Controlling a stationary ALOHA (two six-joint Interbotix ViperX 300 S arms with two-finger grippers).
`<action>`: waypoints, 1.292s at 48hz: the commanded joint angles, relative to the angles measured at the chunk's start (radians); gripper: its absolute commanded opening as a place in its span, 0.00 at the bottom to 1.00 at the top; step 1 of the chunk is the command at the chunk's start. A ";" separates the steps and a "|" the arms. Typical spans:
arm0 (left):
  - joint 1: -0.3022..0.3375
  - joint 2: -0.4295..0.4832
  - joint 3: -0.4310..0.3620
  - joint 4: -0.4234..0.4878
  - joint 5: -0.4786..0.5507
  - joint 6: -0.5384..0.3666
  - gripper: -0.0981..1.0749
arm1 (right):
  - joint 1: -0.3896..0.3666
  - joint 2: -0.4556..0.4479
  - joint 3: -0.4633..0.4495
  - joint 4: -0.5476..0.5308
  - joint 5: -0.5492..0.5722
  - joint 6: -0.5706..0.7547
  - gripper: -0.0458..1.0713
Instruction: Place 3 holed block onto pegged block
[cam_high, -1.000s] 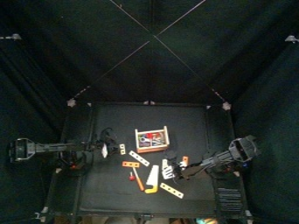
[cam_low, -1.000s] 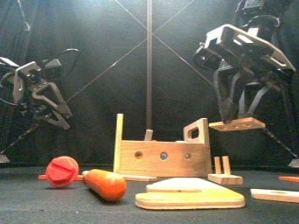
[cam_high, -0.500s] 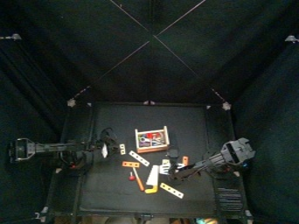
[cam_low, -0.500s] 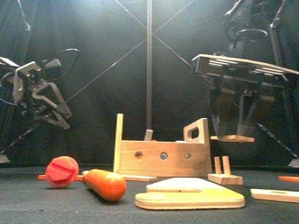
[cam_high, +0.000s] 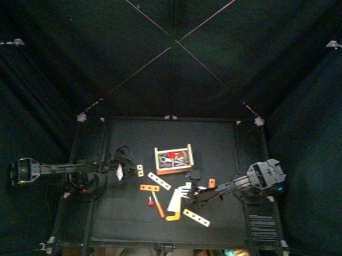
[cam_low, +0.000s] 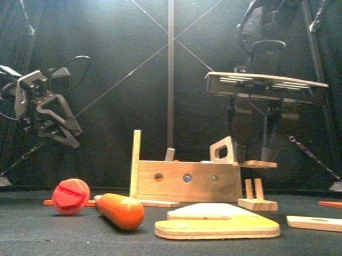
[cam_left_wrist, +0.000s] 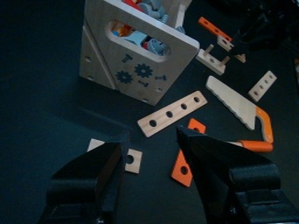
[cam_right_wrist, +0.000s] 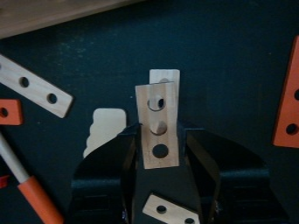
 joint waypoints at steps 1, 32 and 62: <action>-0.002 0.000 -0.011 -0.002 -0.003 0.002 0.81 | -0.008 -0.008 -0.023 0.015 0.002 -0.002 0.55; -0.002 0.000 -0.003 0.002 -0.005 0.002 0.81 | -0.035 0.002 -0.029 0.018 0.002 0.003 0.55; -0.002 0.002 0.005 0.002 -0.003 0.002 0.81 | -0.041 0.032 -0.040 0.037 0.000 0.000 0.55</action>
